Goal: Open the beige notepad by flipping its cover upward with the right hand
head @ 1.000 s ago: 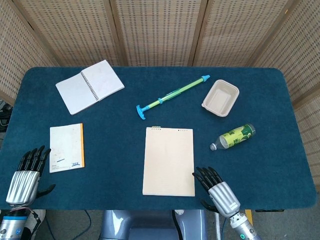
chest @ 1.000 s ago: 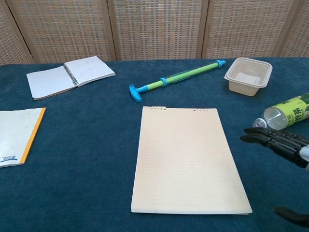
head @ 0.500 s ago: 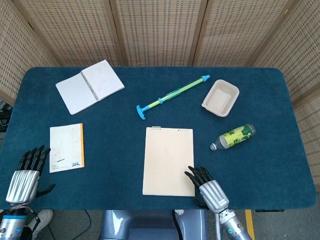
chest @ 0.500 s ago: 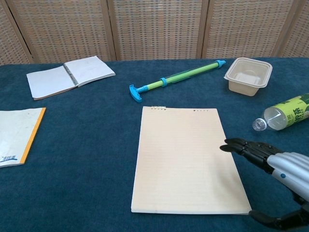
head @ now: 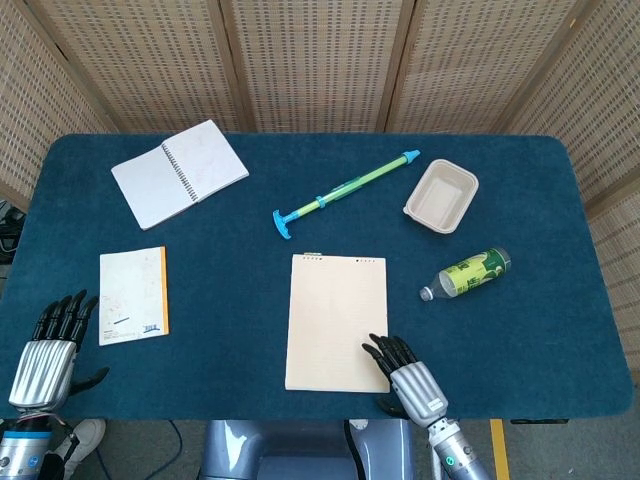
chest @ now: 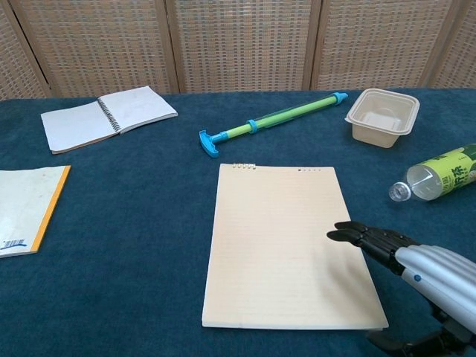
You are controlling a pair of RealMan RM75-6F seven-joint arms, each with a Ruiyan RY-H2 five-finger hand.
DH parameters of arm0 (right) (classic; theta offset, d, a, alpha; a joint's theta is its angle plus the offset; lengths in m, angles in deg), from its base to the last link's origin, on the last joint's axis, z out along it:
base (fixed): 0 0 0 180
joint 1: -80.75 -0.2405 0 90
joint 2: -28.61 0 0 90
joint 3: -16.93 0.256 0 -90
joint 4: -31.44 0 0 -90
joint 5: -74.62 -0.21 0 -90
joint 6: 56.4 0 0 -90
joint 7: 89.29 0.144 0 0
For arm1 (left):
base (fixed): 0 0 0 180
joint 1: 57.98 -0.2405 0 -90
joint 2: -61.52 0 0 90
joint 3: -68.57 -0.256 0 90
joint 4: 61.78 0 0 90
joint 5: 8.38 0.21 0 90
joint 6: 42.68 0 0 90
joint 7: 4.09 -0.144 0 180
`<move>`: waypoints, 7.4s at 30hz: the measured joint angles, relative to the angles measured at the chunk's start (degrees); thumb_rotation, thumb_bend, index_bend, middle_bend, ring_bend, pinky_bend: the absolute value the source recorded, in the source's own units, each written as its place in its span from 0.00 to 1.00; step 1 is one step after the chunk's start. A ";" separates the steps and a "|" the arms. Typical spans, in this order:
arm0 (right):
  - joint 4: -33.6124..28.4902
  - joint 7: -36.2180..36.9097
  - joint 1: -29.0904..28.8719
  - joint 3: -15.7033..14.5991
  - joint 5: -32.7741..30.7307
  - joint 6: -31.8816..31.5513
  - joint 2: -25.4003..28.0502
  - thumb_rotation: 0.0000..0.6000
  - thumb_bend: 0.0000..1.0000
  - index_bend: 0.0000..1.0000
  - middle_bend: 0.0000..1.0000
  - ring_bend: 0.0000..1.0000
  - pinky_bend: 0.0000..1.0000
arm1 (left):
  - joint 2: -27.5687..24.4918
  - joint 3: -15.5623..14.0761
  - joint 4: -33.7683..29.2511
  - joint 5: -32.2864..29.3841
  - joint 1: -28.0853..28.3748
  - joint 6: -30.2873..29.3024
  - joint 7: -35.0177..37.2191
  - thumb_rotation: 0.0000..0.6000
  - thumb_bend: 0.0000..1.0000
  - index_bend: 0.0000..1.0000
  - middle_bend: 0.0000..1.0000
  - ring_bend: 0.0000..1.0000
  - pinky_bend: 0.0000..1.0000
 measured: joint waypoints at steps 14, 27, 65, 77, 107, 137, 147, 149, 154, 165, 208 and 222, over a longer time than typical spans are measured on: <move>2.38 -0.11 -0.53 -0.09 -1.34 1.30 -2.90 1.00 0.42 0.00 0.00 0.00 0.00 | -0.20 0.12 -0.11 -0.11 -0.13 -0.27 0.28 1.00 0.02 0.00 0.00 0.00 0.05; 3.66 0.24 -1.24 0.16 -1.77 1.68 -4.02 1.00 0.42 0.00 0.00 0.00 0.00 | -0.16 0.28 -0.03 -0.37 -0.20 -0.40 0.19 1.00 0.02 0.00 0.00 0.00 0.05; 8.13 4.24 -2.76 1.98 -2.47 -0.06 -7.73 1.00 0.58 0.07 0.00 0.00 0.00 | 0.50 0.57 0.30 -1.27 0.00 0.04 -0.82 1.00 0.02 0.00 0.00 0.00 0.05; 8.87 4.58 -5.03 5.33 -5.56 2.62 -8.50 1.00 0.58 0.09 0.00 0.00 0.00 | 0.51 0.70 0.27 -1.79 0.02 0.19 -0.89 1.00 0.02 0.00 0.00 0.00 0.05; 4.30 5.44 -10.49 10.78 -9.35 5.32 -6.30 1.00 0.70 0.31 0.11 0.04 0.23 | 0.45 0.65 0.07 -2.64 0.22 0.90 -1.23 1.00 0.02 0.00 0.00 0.00 0.05; 5.44 15.61 -9.76 8.19 -6.10 0.56 2.91 1.00 0.88 0.65 0.53 0.48 0.60 | 0.78 0.49 -0.17 -2.75 0.33 1.07 -1.84 1.00 0.02 0.00 0.00 0.00 0.05; 0.89 20.34 -11.48 3.97 -3.73 5.17 13.55 1.00 0.88 0.65 0.53 0.48 0.60 | 1.14 0.38 -0.21 -2.62 0.37 1.10 -2.52 1.00 0.02 0.00 0.00 0.00 0.05; 0.15 21.51 -11.53 3.31 -3.43 5.46 14.72 1.00 0.88 0.65 0.53 0.48 0.60 | 1.19 0.37 -0.22 -2.63 0.37 1.11 -2.63 1.00 0.02 0.00 0.00 0.00 0.05; -1.59 23.26 -11.58 1.31 -2.55 6.40 17.25 1.00 0.88 0.65 0.53 0.48 0.60 | 1.37 0.35 -0.06 -2.81 0.44 1.35 -2.92 1.00 0.02 0.00 0.00 0.00 0.05; -5.87 24.52 -11.65 -3.37 1.08 7.79 21.59 1.00 0.88 0.65 0.53 0.48 0.60 | 1.22 0.34 -0.21 -2.39 0.32 0.81 -2.69 1.00 0.02 0.00 0.00 0.00 0.05; -10.37 22.67 -10.28 -0.07 2.30 0.86 23.22 1.00 0.87 0.66 0.53 0.48 0.60 | 1.36 0.39 -0.07 -2.50 0.33 0.99 -2.84 1.00 0.02 0.00 0.00 0.00 0.05; -11.00 20.17 -16.14 13.09 -11.55 6.28 23.02 1.00 0.86 0.66 0.53 0.48 0.60 | 2.30 0.62 1.36 -2.75 0.73 1.51 -2.21 1.00 0.02 0.00 0.00 0.00 0.05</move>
